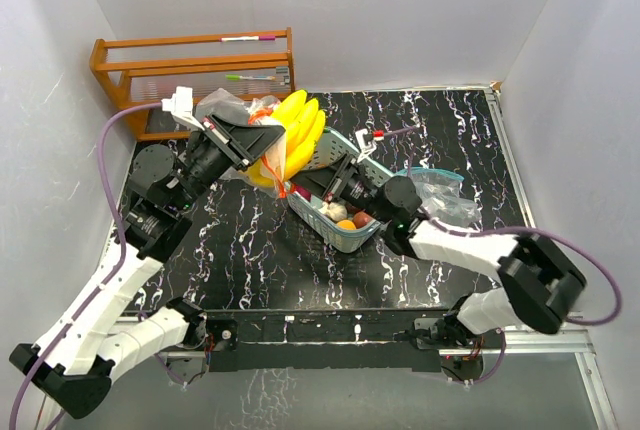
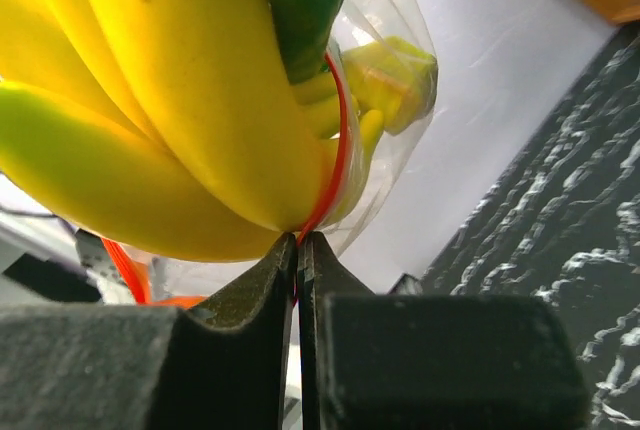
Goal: Place the food in the zip-top bag and seal the zipper
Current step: Place the fake fruit in the zipper food storage bag.
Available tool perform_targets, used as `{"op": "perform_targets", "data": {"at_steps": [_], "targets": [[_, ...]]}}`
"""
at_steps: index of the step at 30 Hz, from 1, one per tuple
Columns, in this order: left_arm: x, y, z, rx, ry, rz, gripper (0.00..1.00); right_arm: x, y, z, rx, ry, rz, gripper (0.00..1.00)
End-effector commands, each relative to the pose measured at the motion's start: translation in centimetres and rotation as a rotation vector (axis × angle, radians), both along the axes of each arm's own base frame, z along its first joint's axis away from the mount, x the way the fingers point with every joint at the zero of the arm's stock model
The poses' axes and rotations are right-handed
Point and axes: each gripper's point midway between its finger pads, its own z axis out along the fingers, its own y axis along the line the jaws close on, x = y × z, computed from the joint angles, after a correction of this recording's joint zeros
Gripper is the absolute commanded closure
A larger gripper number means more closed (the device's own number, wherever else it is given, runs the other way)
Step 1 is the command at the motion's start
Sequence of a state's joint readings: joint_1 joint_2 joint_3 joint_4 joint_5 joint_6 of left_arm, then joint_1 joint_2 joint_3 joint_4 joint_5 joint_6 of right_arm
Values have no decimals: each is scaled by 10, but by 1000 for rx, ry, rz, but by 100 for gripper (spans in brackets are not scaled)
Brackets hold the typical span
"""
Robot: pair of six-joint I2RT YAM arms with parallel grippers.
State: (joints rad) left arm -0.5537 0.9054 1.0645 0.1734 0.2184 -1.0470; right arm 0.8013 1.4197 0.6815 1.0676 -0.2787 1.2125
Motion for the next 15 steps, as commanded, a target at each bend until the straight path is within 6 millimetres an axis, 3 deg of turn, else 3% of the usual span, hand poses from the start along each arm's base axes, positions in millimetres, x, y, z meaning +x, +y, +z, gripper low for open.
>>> {"op": "perform_targets", "data": {"at_steps": [1,7,15], "targets": [[-14,9,0,37,-54,11,100,19,-20,36,-173,-125,-255,92],[-5,23,-19,141,-87,113,100,43,-55,51,-407,-192,-506,92],[32,38,-33,307,-134,288,100,21,-47,96,-437,-350,-488,92]]}}
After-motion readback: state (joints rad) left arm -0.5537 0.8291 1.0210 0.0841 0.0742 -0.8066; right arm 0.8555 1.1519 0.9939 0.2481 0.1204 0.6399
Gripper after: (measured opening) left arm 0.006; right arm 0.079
